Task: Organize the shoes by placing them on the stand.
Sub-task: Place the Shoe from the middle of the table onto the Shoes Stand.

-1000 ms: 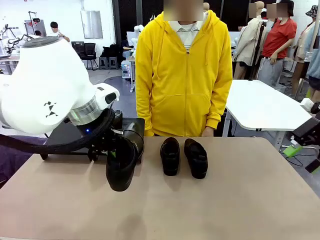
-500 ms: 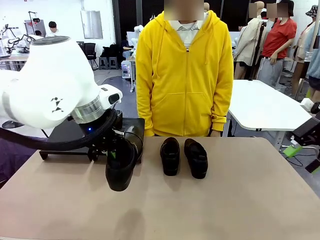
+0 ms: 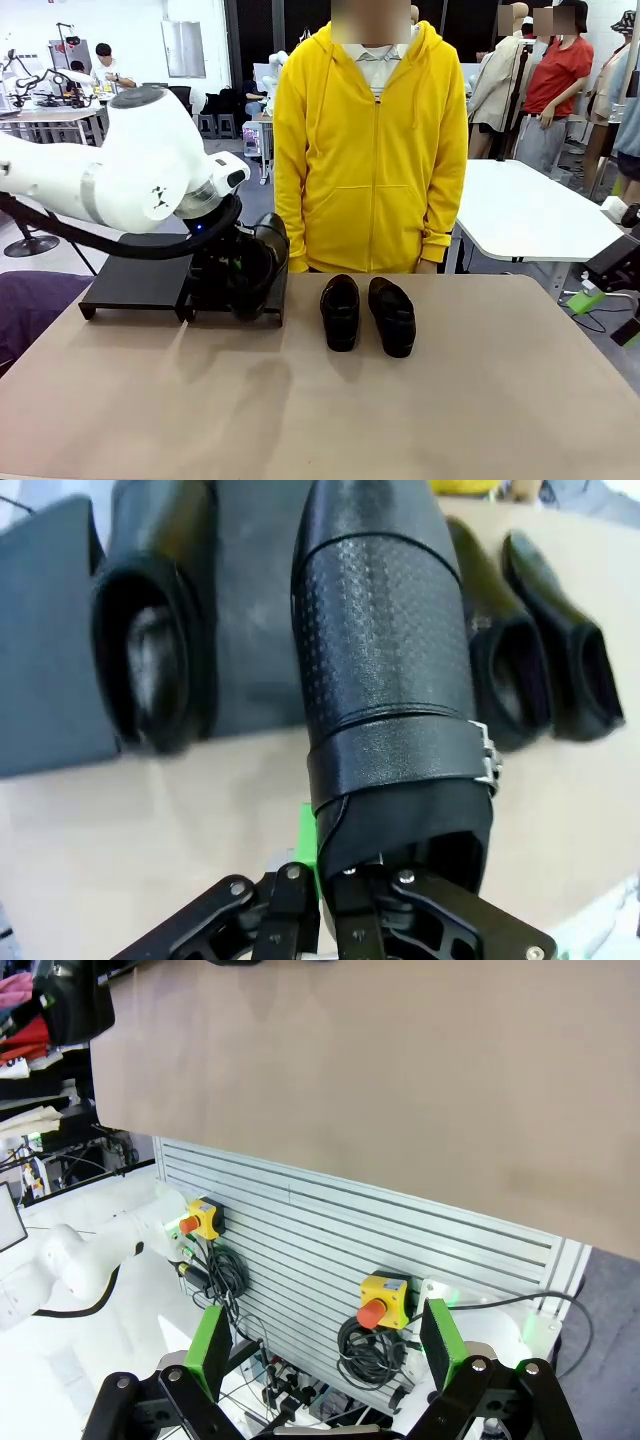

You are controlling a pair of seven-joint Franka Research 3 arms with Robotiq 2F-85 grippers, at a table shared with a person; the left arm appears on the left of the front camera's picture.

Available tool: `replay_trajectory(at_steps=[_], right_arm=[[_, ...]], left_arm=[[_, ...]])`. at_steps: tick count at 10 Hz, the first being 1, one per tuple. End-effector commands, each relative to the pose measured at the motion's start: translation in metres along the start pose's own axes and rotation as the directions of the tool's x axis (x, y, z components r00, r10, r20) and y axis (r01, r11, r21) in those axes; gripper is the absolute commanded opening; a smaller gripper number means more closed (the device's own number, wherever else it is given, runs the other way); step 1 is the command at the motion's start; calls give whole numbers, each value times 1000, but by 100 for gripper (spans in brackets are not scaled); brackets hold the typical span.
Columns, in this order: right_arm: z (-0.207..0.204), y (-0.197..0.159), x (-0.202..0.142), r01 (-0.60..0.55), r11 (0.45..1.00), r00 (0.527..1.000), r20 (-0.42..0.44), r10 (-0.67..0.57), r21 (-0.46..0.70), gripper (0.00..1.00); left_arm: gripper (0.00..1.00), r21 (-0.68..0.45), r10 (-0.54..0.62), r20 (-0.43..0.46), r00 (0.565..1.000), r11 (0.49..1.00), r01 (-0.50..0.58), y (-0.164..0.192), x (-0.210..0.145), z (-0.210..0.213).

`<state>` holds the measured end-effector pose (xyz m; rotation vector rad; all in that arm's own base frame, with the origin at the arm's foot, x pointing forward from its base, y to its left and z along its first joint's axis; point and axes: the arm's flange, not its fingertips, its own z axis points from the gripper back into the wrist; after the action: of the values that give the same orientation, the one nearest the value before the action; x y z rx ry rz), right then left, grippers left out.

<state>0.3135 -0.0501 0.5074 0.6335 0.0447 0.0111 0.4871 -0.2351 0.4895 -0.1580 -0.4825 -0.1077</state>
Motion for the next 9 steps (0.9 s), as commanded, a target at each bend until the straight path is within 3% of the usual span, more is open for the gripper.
replay_trajectory(at_steps=[1, 5, 9], right_arm=[[5, 1, 0, 1, 1000, 1000, -3, -1, -2, 100], [5, 1, 0, 1, 1000, 1000, -3, -1, -2, 100], [5, 1, 0, 1, 1000, 1000, -3, -1, -2, 100]], left_arm=[[0, 28, 12, 154, 988, 999, -16, 0, 26, -21], [0, 112, 83, 183, 980, 988, -105, 19, 46, -69], [0, 55, 123, 138, 983, 990, -132, 23, 47, -89]])
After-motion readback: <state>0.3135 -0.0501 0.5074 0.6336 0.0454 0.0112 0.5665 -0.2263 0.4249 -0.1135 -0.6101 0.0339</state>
